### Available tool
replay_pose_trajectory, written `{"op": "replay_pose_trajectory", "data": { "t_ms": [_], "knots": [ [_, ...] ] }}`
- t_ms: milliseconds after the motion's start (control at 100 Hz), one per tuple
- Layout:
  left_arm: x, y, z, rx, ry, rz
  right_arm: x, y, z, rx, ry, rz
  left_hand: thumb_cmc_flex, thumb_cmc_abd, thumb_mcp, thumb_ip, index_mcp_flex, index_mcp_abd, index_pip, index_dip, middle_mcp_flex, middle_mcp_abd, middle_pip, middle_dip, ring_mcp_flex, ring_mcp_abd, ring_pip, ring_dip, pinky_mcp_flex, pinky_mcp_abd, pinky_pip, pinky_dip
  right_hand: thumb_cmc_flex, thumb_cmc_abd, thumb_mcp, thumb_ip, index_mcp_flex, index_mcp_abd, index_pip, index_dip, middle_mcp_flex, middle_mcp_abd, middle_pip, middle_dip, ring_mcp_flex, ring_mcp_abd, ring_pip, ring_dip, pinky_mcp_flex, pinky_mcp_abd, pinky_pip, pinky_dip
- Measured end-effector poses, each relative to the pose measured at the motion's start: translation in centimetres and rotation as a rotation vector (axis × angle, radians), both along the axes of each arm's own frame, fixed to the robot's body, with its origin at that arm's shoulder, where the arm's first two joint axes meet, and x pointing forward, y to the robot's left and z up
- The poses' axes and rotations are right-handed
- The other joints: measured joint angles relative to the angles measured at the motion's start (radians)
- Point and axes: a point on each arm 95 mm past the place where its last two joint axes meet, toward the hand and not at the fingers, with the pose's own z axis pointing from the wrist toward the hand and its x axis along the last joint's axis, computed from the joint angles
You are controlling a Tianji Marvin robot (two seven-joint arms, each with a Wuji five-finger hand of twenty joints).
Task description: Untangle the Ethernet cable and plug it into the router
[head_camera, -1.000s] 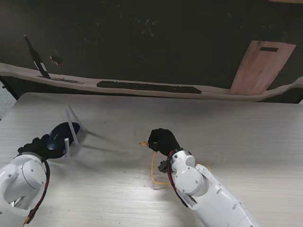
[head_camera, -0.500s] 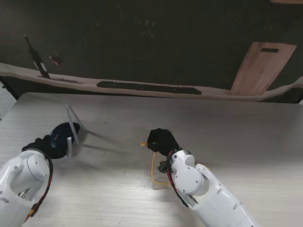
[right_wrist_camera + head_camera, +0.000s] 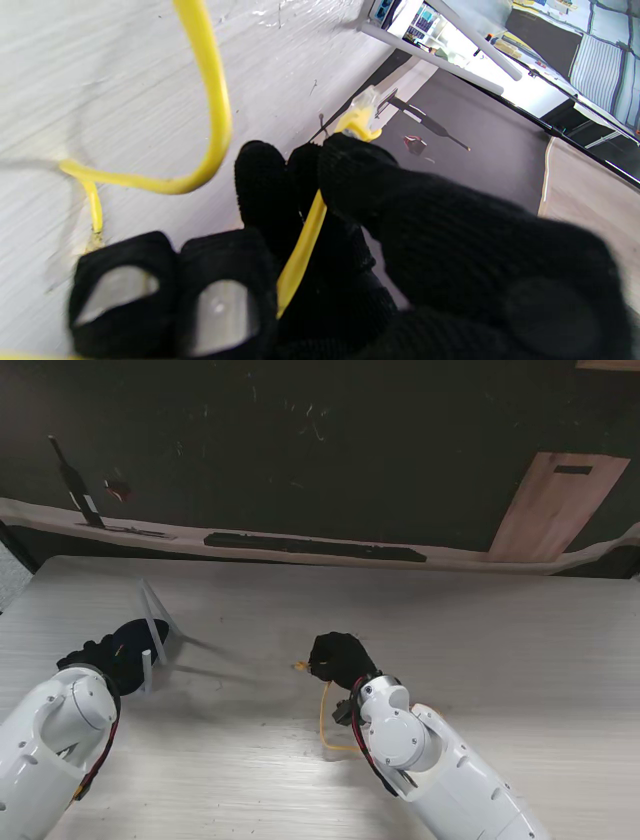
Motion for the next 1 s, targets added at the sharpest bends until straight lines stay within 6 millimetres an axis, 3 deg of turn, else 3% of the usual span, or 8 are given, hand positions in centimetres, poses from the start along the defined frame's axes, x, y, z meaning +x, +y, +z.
{"op": "replay_pose_trajectory", "data": {
  "t_ms": [170, 260, 420, 540, 710, 910, 1000],
  "knots": [
    [0.9, -0.3, -1.0, 0.01, -0.046, 0.017, 0.1, -0.2, 0.1, -0.016, -0.005, 0.006, 0.0, -0.002, 0.006, 0.0, -0.002, 0.021, -0.012, -0.014, 0.0, 0.0, -0.002, 0.0, 0.0, 0.0, 0.0, 0.0, 0.0, 0.0, 0.0, 0.002, 0.0, 0.0, 0.0, 0.0, 0.0, 0.0, 0.0, 0.0, 0.0, 0.0, 0.0, 0.0, 0.0, 0.0, 0.0, 0.0, 0.0, 0.0, 0.0, 0.0],
    [1.3, -0.7, -1.5, 0.013, -0.042, 0.011, 0.1, -0.4, 0.2, -0.022, -0.007, 0.004, -0.001, -0.023, 0.078, 0.0, -0.011, 0.024, -0.024, -0.04, -0.001, 0.0, -0.002, 0.0, 0.0, 0.0, 0.0, 0.0, 0.0, 0.0, 0.0, 0.002, 0.0, 0.0, 0.0, 0.0, 0.0, 0.0, 0.0, 0.0, 0.0, 0.0, 0.0, 0.0, 0.0, 0.0, 0.0, 0.0, 0.0, 0.0, 0.0, 0.0],
    [1.9, -1.5, -2.4, 0.047, -0.017, -0.01, 0.1, -0.5, 0.2, -0.026, -0.003, 0.002, -0.002, -0.025, 0.093, 0.0, -0.011, 0.037, -0.024, -0.04, -0.001, 0.0, -0.002, 0.0, 0.0, 0.0, 0.0, 0.0, 0.0, 0.0, 0.0, 0.002, 0.0, 0.0, 0.0, 0.0, 0.0, 0.0, 0.0, 0.0, 0.0, 0.0, 0.0, 0.0, 0.0, 0.0, 0.0, 0.0, 0.0, 0.0, 0.0, 0.0],
    [2.1, -2.1, -3.0, 0.071, 0.012, -0.022, 0.1, -0.5, 0.2, -0.026, 0.002, 0.006, -0.024, -0.049, 0.156, 0.0, -0.012, 0.047, -0.04, -0.053, -0.001, 0.0, -0.002, 0.0, 0.0, 0.0, 0.001, 0.0, 0.001, 0.0, 0.008, 0.002, 0.0, 0.0, 0.0, 0.0, 0.0, 0.0, 0.0, 0.0, 0.0, 0.0, 0.0, 0.0, 0.0, 0.0, 0.0, 0.0, 0.0, 0.0, 0.0, -0.001],
    [2.4, -2.5, -3.8, 0.095, 0.025, -0.012, 0.0, -0.4, 0.1, -0.027, 0.007, 0.011, -0.024, -0.063, 0.19, 0.0, -0.058, 0.071, -0.077, -0.055, -0.018, 0.005, -0.027, -0.001, 0.0, 0.0, 0.016, 0.0, 0.002, -0.001, 0.013, 0.002, 0.0, 0.0, 0.0, 0.0, 0.0, 0.0, 0.0, 0.0, 0.0, 0.0, 0.001, 0.0, 0.0, 0.0, 0.0, 0.0, 0.0, 0.0, 0.0, -0.001],
    [2.8, -2.5, -4.7, 0.127, -0.01, 0.005, 0.0, -0.3, 0.0, -0.028, 0.014, 0.015, -0.036, -0.064, 0.202, 0.0, -0.075, 0.073, -0.073, 0.021, -0.023, 0.006, -0.002, -0.003, -0.006, 0.006, 0.055, 0.007, 0.004, -0.003, 0.082, -0.011, 0.0, 0.001, 0.0, 0.0, 0.0, 0.0, 0.0, 0.0, 0.0, 0.0, 0.001, 0.0, 0.0, 0.0, 0.0, 0.0, 0.0, 0.0, 0.0, -0.001],
    [3.0, -2.6, -5.0, 0.129, -0.03, 0.014, -0.1, -0.2, -0.1, -0.031, 0.018, 0.017, -0.045, -0.071, 0.202, 0.0, -0.085, 0.073, -0.017, 0.047, -0.023, 0.007, 0.035, 0.019, -0.014, 0.017, 0.103, 0.046, 0.004, -0.003, 0.255, 0.003, 0.0, 0.001, 0.0, 0.0, 0.0, 0.0, 0.0, 0.0, 0.0, 0.0, 0.001, 0.0, 0.0, 0.0, 0.0, 0.0, 0.0, 0.0, 0.0, -0.001]
  ]
}}
